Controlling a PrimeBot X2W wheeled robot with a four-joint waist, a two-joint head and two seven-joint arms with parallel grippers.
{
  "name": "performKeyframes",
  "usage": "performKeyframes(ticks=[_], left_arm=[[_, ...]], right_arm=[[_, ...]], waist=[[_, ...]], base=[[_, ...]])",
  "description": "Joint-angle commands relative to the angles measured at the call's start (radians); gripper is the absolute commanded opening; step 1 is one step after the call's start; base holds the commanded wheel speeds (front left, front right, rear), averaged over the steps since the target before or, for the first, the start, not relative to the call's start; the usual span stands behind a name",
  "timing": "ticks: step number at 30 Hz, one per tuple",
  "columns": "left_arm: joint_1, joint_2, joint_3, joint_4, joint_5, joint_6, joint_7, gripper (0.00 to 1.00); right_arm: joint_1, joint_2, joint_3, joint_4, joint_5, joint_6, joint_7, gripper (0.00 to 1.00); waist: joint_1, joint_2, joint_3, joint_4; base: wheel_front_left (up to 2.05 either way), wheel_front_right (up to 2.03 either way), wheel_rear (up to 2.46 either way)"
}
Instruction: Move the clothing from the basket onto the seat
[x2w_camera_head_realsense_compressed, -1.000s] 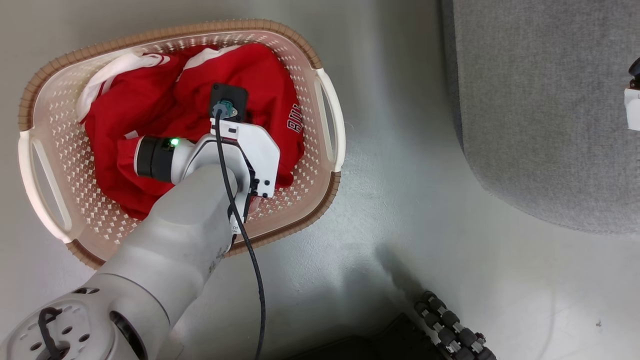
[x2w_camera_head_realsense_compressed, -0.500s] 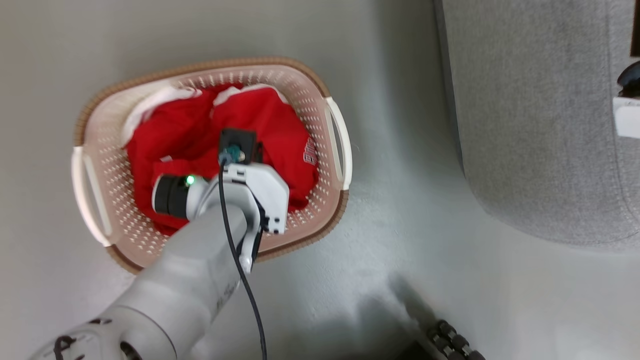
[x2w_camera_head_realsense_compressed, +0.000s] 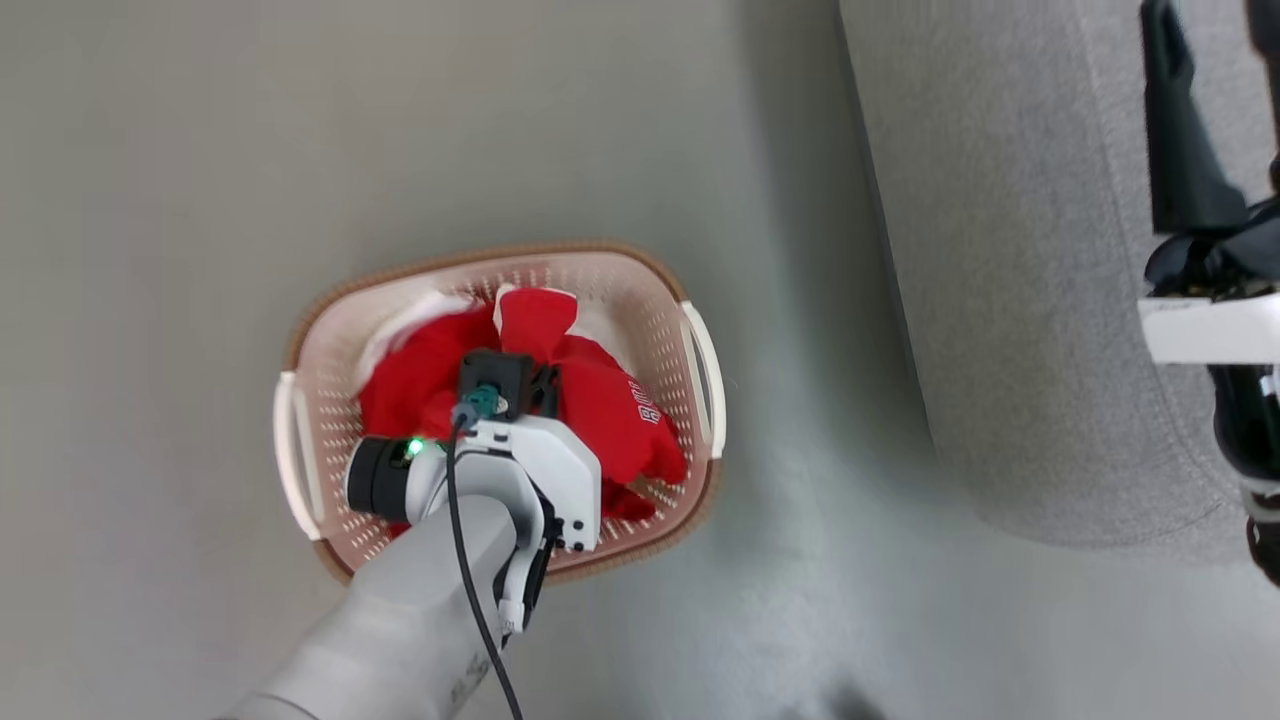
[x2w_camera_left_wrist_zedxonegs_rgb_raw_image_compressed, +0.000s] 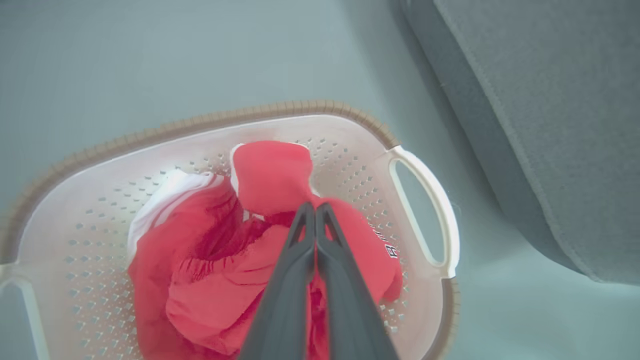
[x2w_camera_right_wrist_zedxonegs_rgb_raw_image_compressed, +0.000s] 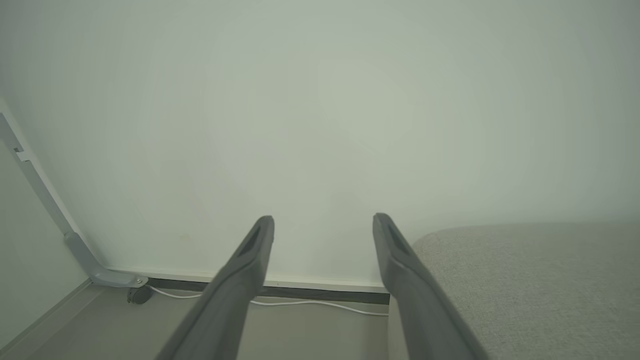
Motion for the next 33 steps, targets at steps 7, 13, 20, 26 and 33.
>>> performKeyframes(ticks=[7,13,20,26,33], left_arm=[[0.118,-0.001,0.171,-0.066,0.152,-0.006,-0.013,0.0],[0.209,-0.001,0.314,-0.124,0.3,-0.035,-0.013,0.0],[0.325,-0.001,0.482,-0.222,0.473,-0.087,-0.013,0.0],[0.386,-0.001,0.591,-0.298,0.582,-0.121,-0.013,0.0],[0.39,0.0,0.683,-0.41,0.697,-0.155,-0.013,0.0]], right_arm=[[0.099,-0.006,0.018,0.026,-0.014,0.004,-0.006,1.0],[0.149,0.012,0.029,0.064,-0.034,0.004,-0.006,1.0],[0.213,0.039,0.032,0.115,-0.058,0.004,-0.006,1.0],[0.258,0.063,0.026,0.151,-0.079,0.004,-0.006,1.0],[0.288,0.089,0.021,0.178,-0.1,0.004,-0.006,1.0]], waist=[[-0.0001,0.0,-0.165,0.053],[-0.0001,0.0,-0.256,0.076],[-0.0001,0.0,-0.371,0.106],[-0.0001,0.0,-0.451,0.125],[-0.0001,0.0,-0.501,0.143]], base=[[0.0,0.0,0.0],[0.0,0.0,0.0],[0.0,0.0,0.0],[0.0,0.0,0.0],[0.0,0.0,0.0]])
